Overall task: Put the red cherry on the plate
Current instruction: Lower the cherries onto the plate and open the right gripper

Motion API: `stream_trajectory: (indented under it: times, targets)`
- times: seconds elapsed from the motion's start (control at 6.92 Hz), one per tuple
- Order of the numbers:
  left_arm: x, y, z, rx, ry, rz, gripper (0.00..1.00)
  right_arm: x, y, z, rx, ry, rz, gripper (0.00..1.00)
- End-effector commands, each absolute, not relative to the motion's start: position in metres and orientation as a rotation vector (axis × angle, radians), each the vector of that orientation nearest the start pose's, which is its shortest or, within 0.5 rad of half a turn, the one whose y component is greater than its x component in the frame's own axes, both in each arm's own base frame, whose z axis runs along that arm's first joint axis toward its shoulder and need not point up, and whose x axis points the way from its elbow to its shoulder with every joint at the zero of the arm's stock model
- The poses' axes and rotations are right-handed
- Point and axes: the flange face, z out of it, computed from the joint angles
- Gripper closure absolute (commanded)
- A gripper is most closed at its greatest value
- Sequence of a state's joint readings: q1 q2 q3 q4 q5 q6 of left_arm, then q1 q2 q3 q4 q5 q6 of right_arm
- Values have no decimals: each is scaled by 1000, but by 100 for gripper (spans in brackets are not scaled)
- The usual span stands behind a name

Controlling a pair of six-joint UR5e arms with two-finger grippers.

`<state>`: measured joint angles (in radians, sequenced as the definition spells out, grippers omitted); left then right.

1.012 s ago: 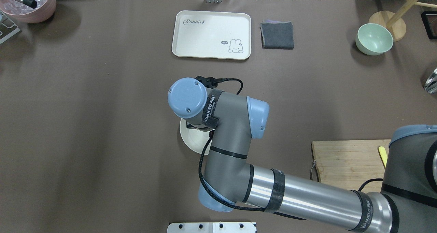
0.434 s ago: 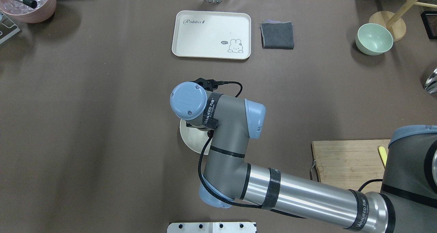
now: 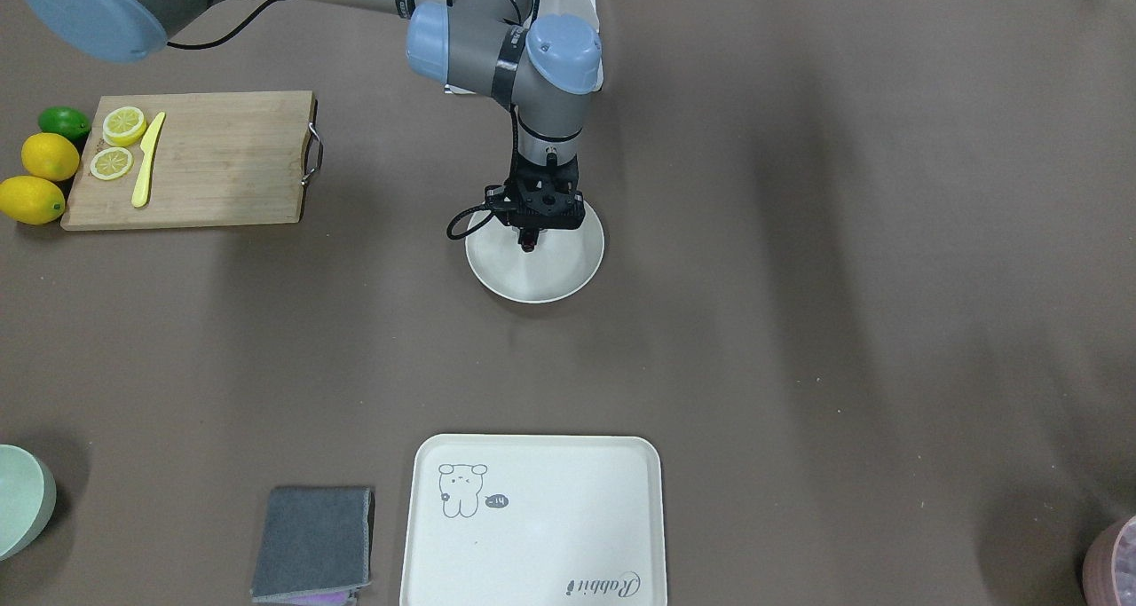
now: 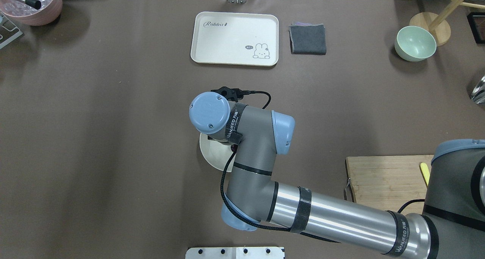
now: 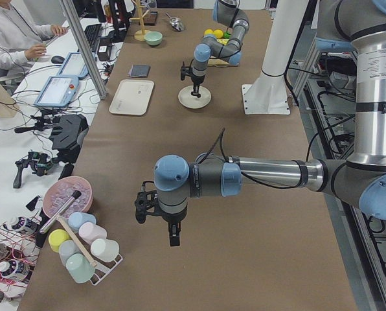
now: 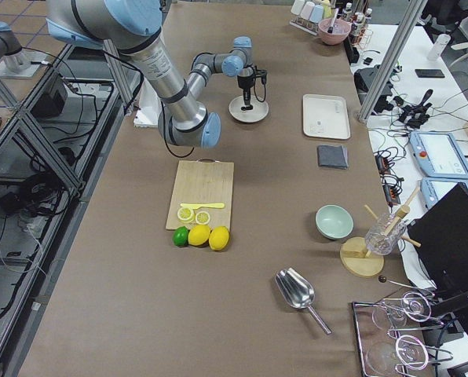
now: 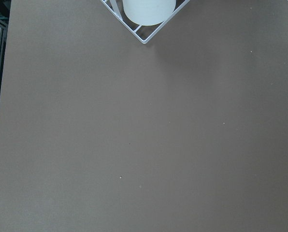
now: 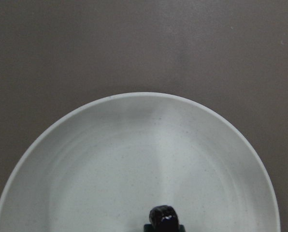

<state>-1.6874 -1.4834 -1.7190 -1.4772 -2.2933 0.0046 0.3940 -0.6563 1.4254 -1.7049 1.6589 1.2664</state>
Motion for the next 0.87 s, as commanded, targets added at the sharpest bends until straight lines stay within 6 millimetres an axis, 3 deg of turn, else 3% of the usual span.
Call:
stream_trajectory:
  times: [0.0, 0.14, 0.29, 0.43, 0.58, 0.72]
  targets:
    - [-119, -439, 643, 7, 724, -121, 1, -644, -414, 167, 147, -624, 68, 0]
    - [-119, -439, 643, 7, 722, -121, 1, -638, -419, 162, 152, -635, 67, 0]
    - [-119, -439, 646, 1, 724, -125, 1, -619, -431, 157, 144, -658, 74, 0]
    - [-119, -439, 645, 1, 724, -125, 1, -579, -429, 156, 155, -663, 41, 0]
    - [-119, -440, 645, 1, 724, -125, 1, -507, -428, 169, 173, -665, -4, 0]
    - [-119, -440, 643, 3, 725, -129, 1, -445, -445, 192, 151, -679, -43, 0]
